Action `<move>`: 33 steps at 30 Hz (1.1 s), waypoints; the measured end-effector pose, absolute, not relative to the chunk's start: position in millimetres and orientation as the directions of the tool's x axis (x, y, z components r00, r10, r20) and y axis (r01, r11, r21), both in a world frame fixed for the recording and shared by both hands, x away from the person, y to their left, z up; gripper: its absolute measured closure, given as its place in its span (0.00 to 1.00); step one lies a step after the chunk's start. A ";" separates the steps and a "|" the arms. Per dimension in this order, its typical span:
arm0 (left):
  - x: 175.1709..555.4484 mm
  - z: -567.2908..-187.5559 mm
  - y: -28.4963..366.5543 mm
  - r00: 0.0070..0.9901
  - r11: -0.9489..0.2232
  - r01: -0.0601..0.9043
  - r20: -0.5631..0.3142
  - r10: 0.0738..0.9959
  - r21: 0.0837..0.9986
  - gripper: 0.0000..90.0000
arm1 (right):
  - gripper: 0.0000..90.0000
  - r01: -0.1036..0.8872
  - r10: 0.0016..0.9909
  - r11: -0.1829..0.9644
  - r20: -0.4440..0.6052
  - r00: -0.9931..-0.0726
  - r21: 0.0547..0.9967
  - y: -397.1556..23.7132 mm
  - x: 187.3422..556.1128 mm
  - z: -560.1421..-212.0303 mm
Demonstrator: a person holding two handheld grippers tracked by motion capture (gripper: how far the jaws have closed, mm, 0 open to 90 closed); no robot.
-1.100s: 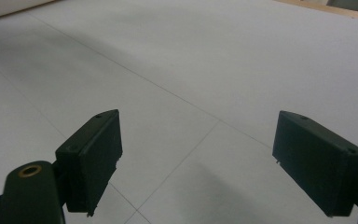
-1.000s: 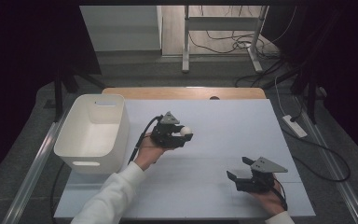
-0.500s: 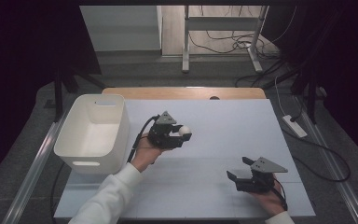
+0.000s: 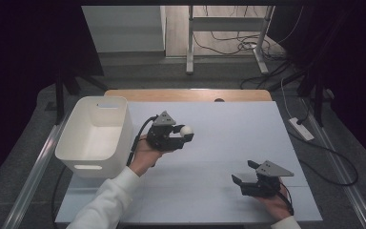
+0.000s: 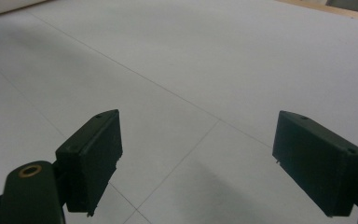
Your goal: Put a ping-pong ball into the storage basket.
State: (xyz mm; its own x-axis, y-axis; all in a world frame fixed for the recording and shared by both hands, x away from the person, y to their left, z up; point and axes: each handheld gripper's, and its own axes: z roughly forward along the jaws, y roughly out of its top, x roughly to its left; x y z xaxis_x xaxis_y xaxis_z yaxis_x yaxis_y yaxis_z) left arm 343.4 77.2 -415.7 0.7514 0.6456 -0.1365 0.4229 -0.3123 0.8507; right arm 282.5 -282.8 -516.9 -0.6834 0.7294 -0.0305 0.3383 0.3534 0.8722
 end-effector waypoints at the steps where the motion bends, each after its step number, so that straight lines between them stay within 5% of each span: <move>1: 343.1 -414.3 77.9 0.751 -0.311 0.420 -0.135 0.646 0.852 0.56 | 0.18 0.337 0.728 0.353 -0.030 -0.685 0.873 -282.7 282.6 -517.1; 33: 336.4 -391.7 107.2 0.718 -0.256 0.399 -0.126 0.685 0.880 0.56 | 0.18 0.344 0.734 0.349 -0.025 -0.679 0.872 -283.1 282.9 -517.2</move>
State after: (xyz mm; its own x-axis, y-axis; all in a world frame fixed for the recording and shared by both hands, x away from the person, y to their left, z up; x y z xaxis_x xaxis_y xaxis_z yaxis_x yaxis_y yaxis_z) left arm 336.4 107.2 -391.7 0.7175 0.6850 -0.1262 0.3994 -0.2562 0.8802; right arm 282.9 -283.1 -517.2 -0.6791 0.7336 -0.0251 0.3444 0.3486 0.8717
